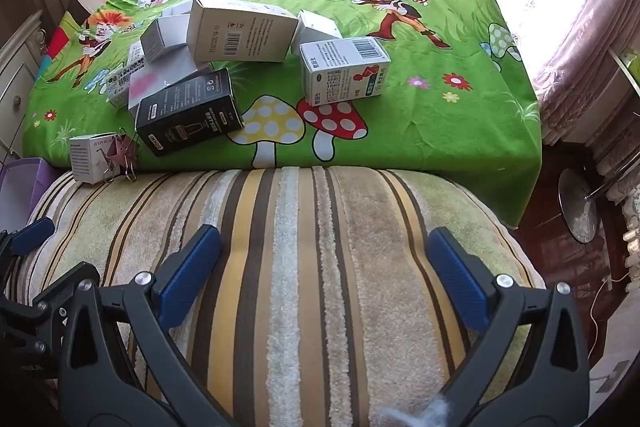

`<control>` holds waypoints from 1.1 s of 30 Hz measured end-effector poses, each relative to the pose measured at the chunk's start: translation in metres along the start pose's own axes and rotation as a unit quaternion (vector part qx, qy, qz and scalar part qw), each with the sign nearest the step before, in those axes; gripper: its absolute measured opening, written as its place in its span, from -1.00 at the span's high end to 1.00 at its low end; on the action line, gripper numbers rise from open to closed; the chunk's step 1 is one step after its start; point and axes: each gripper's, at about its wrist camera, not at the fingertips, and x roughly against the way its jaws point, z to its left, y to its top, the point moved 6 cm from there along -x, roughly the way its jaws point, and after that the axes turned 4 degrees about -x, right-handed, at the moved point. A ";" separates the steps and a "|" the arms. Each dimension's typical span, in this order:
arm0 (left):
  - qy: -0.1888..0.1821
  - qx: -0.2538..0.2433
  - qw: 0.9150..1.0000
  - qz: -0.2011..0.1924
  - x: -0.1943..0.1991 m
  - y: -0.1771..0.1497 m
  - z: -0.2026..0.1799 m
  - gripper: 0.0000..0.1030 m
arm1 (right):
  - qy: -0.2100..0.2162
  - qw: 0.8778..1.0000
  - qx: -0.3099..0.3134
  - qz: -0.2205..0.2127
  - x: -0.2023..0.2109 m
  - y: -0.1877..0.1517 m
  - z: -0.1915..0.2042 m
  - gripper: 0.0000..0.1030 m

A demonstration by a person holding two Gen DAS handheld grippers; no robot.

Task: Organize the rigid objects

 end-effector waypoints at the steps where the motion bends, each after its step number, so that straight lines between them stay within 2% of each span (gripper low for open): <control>1: 0.000 -0.001 1.000 0.000 0.001 0.000 0.000 -1.00 | 0.000 1.000 -0.001 -0.001 0.000 0.000 0.000 -1.00; 5: -0.016 0.000 1.000 -0.001 0.002 -0.001 0.003 -1.00 | -0.004 1.000 0.001 -0.002 0.000 -0.001 0.001 -1.00; 8: -0.023 0.001 1.000 -0.008 0.004 -0.001 0.004 -1.00 | 0.011 1.000 -0.004 -0.001 0.001 0.002 -0.002 -1.00; 10: -0.035 0.012 0.999 -0.020 0.007 -0.001 0.006 -1.00 | 0.028 1.000 -0.004 0.013 0.003 0.002 -0.004 -1.00; 11: -0.043 0.020 0.999 -0.026 0.010 -0.001 0.008 -1.00 | 0.028 0.999 0.006 0.036 0.000 0.002 -0.005 -1.00; 15: -0.072 0.061 0.994 -0.053 0.021 0.001 0.019 -1.00 | 0.059 0.997 0.016 0.046 0.000 0.003 -0.008 -1.00; 17: -0.075 0.073 0.993 -0.057 0.024 0.004 0.023 -0.97 | 0.065 0.996 0.021 0.055 0.001 0.003 -0.009 -1.00; 21: -0.057 0.084 0.993 -0.057 0.028 0.015 0.032 -0.91 | 0.096 0.992 0.021 0.075 0.004 0.013 -0.012 -1.00; 22: -0.048 0.084 0.994 -0.055 0.027 0.019 0.035 -0.84 | 0.115 0.991 0.021 0.069 0.007 0.020 -0.014 -1.00; 24: -0.037 0.086 0.994 -0.057 0.026 0.028 0.042 -0.78 | 0.124 0.991 0.035 0.046 0.010 0.037 -0.018 -1.00; 27: -0.036 0.093 0.994 -0.044 0.016 0.039 0.050 -0.73 | 0.117 0.991 0.055 0.022 0.009 0.069 -0.030 -1.00; 31: -0.028 0.094 0.995 -0.017 -0.001 0.049 0.054 -0.48 | 0.098 0.994 0.053 -0.005 0.001 0.122 -0.054 -1.00; 33: -0.023 0.097 0.995 -0.007 -0.008 0.054 0.058 -0.44 | 0.097 0.994 0.045 -0.018 -0.004 0.145 -0.063 -1.00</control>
